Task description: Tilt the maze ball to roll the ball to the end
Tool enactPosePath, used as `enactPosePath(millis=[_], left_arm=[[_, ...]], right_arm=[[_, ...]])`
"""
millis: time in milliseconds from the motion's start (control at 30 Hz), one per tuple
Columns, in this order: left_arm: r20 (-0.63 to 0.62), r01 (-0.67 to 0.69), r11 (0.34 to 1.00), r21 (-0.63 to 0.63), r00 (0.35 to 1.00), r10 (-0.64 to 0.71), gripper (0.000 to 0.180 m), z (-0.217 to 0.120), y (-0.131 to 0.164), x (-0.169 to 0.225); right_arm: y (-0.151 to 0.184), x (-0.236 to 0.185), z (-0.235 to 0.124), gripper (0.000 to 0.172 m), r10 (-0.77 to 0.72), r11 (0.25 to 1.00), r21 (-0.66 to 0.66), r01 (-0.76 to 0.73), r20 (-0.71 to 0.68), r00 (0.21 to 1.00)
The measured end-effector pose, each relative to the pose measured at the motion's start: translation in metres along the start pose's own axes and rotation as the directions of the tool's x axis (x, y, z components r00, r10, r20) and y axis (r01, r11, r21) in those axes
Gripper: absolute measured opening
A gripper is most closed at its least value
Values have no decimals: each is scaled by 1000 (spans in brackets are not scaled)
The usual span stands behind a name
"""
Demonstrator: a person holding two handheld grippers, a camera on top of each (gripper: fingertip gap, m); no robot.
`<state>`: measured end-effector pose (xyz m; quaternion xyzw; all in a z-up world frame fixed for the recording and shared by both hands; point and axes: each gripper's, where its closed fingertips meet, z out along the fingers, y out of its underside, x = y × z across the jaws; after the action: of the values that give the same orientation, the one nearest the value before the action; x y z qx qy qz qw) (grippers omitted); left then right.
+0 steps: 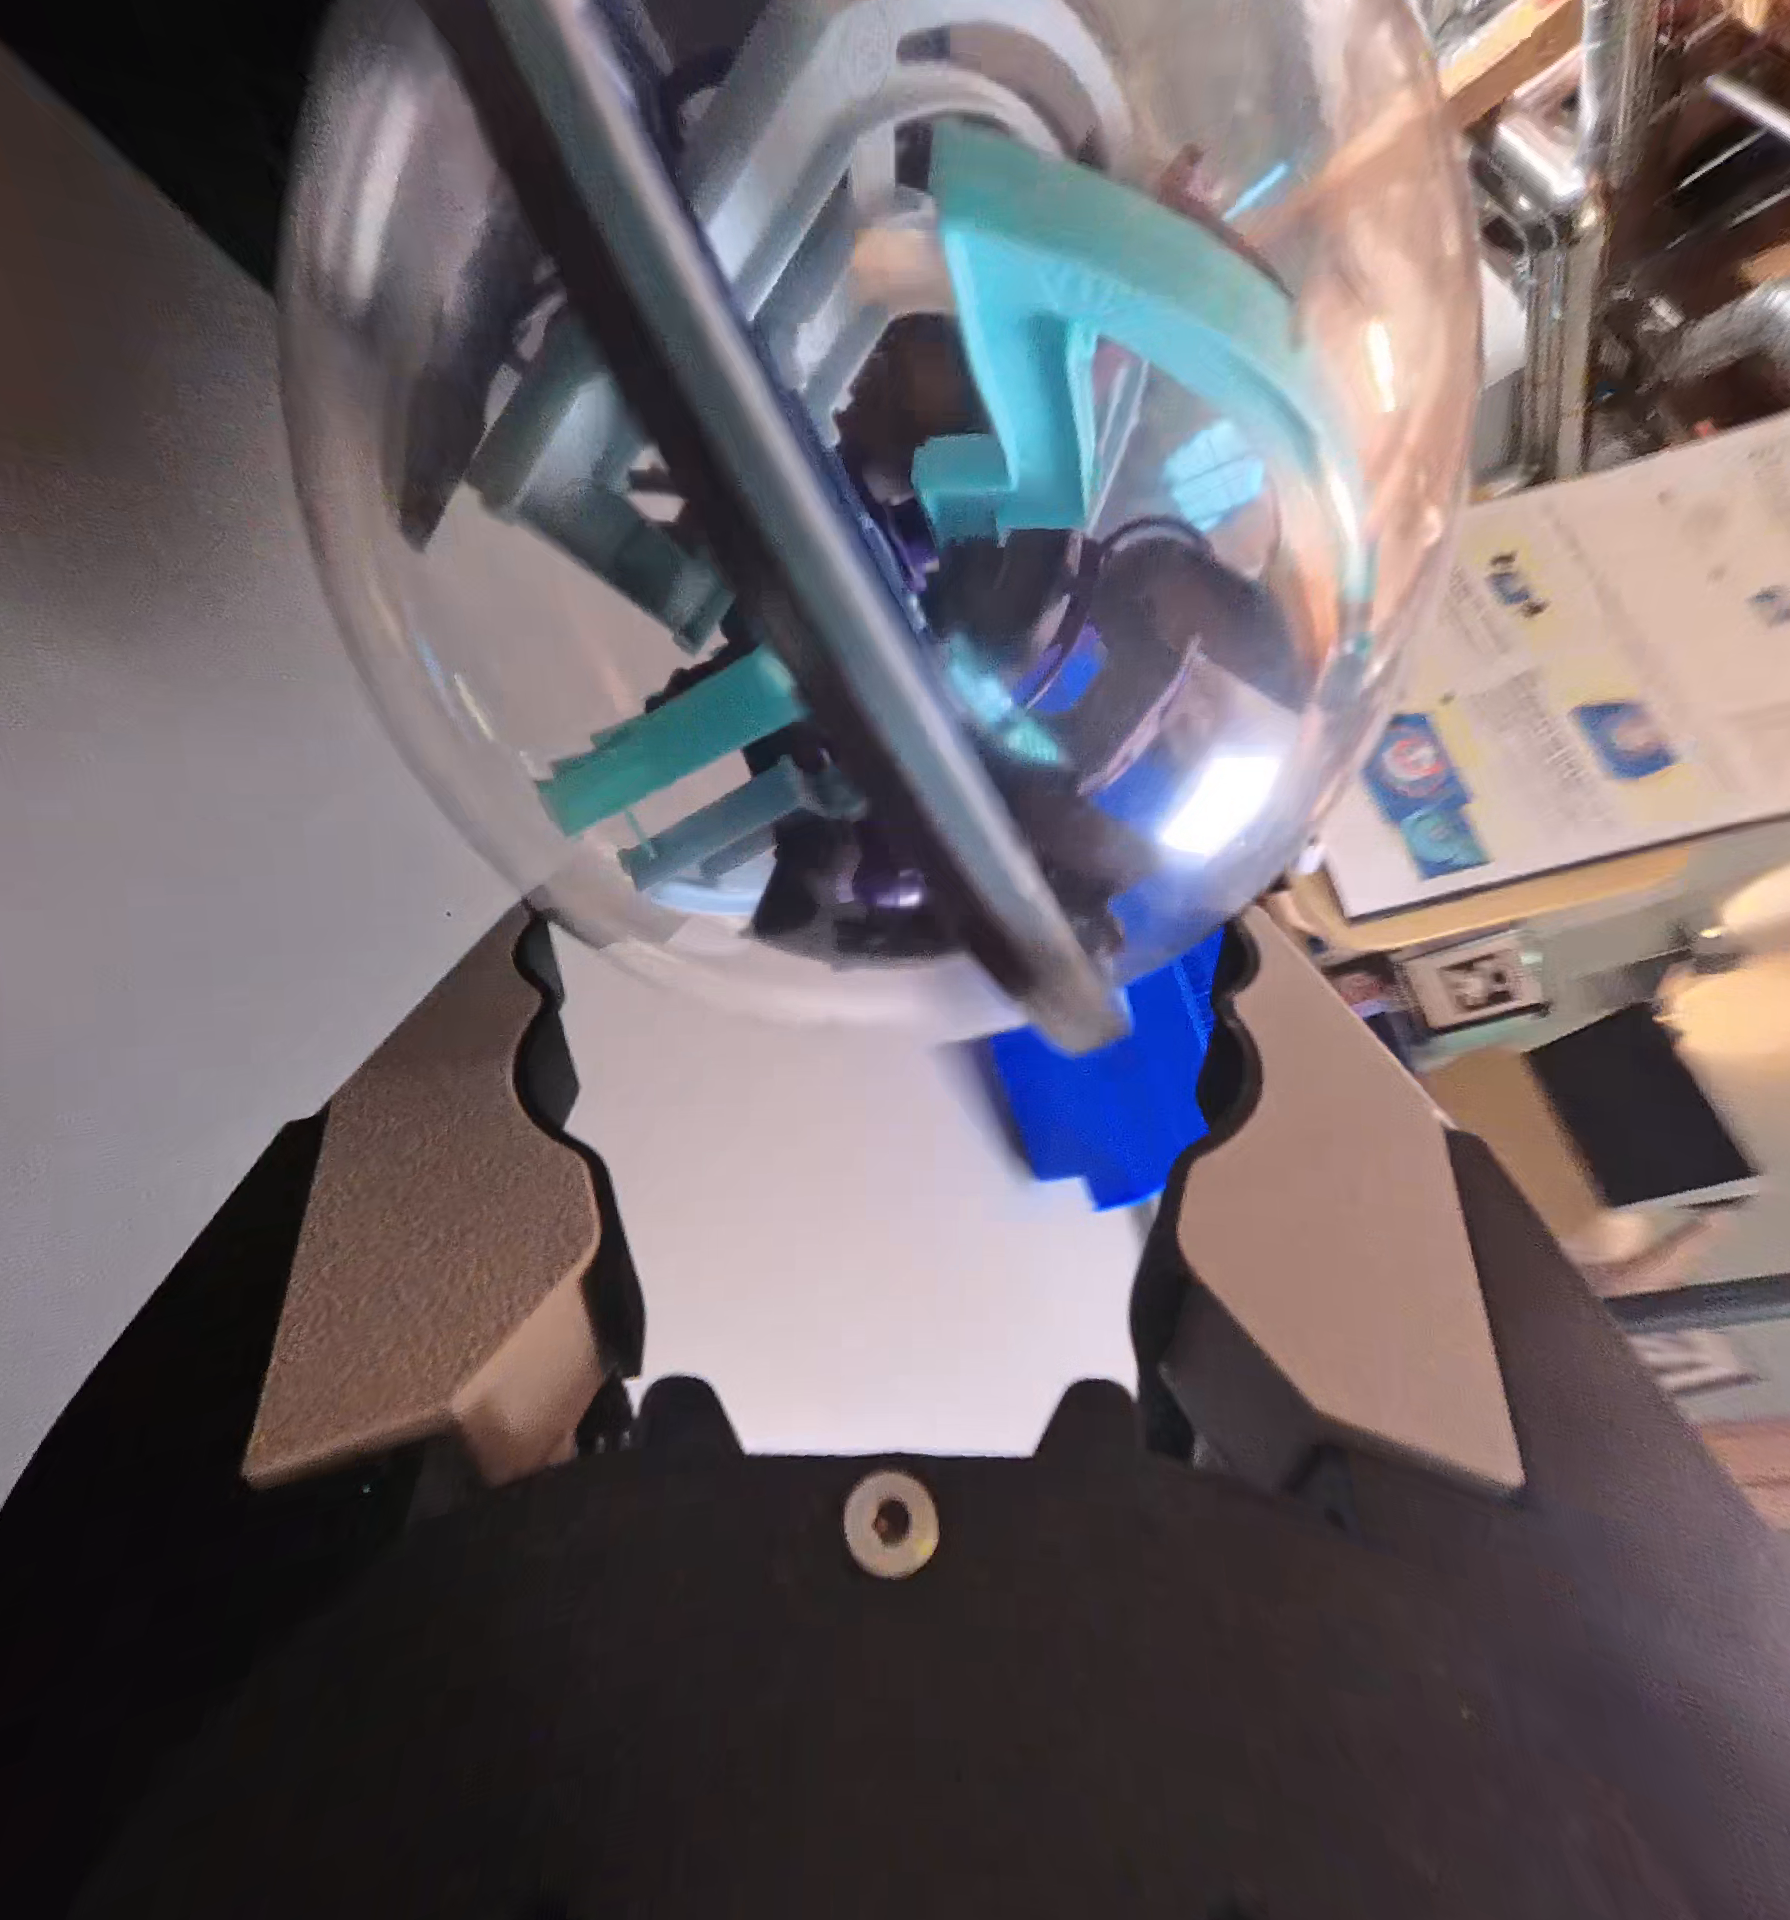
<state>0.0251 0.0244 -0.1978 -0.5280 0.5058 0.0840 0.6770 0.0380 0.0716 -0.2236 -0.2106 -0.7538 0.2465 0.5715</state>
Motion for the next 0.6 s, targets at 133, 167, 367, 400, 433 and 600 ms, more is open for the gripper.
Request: enactPosePath(millis=[133,167,367,400,433,600], left_arm=[[-117,668,723,-176,715,-689,158,12,51,3],[-127,669,738,-89,727,-674,158,8,37,-6],[-154,757,647,-86,632,-760,158,10,45,-10],[-158,761,641,-103,624,-766,157,10,47,-8],[-166,766,631,-121,611,-774,155,9,48,-6],[-184,748,643,-165,617,-765,153,4,60,5]], right_arm=[[8,0,8,117,475,871,30,-490,198,857],[-13,14,1,120,449,867,146,-476,180,875],[1,9,12,122,571,797,74,-600,234,787],[5,4,13,122,583,790,53,-611,244,775],[9,1,13,121,593,783,36,-621,258,762],[20,-12,18,116,598,786,-31,-617,289,747]])
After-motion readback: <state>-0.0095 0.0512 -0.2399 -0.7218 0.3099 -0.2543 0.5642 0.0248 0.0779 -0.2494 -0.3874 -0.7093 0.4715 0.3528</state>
